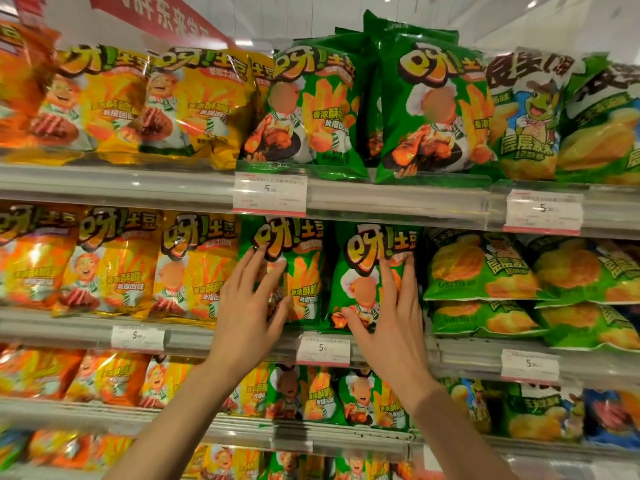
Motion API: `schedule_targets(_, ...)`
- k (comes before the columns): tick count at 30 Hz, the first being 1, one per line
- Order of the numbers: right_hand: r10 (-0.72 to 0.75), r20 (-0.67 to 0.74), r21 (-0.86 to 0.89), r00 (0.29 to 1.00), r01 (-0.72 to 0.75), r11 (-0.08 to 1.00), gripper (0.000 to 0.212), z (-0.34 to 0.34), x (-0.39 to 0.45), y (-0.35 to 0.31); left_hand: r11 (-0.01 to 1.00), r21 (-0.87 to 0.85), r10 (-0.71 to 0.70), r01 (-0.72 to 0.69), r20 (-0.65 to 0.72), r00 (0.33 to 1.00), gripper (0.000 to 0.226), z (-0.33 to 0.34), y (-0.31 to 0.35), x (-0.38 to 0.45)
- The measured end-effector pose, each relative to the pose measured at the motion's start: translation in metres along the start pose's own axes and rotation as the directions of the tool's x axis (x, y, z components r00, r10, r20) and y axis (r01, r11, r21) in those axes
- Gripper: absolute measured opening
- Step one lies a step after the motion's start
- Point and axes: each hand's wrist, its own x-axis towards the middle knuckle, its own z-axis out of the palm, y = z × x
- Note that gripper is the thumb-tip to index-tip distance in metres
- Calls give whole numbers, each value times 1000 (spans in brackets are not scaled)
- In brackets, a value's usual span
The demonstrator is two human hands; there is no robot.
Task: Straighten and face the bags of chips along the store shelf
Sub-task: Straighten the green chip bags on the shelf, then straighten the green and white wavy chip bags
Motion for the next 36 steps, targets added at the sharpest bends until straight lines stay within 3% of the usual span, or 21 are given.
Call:
schedule_targets(5,43,112,77,993,-52,996,93,-10,-6,-6,990,-143,9,-11,-15,1000,54,-5,-3,-4)
schedule_targets(11,124,200,166,972,-159,973,77,-32,-19,-14,953,-303,-23,-6,-92,995,34,-23,10,-22)
schedule_targets(14,111,157,286,981,-153,946,63,-40,-39,-9,863,-487,-141,136,26,990,28,-27,16,-38)
schedule_targets(17,151,198,261,969,-201,944,48,-53,-60,6,739,-593,-241,321,213,947,26,-23,30,-57)
schedule_targets(21,213,266,342,940,-298,891,30,-75,-87,35,628,-634,-319,451,319,892,20,-9,55,-78)
schedule_targets(26,295,318,358,901,-403,843,24,-107,-102,99,535,-650,-425,540,345,837,18,11,107,-93)
schedule_targets(33,307,359,430,881,-448,784,21,-169,-92,182,491,-676,-468,549,327,821,15,50,212,-82)
schedule_targets(36,303,366,431,880,-449,783,20,-184,-90,205,521,-672,-458,526,301,837,16,56,243,-66)
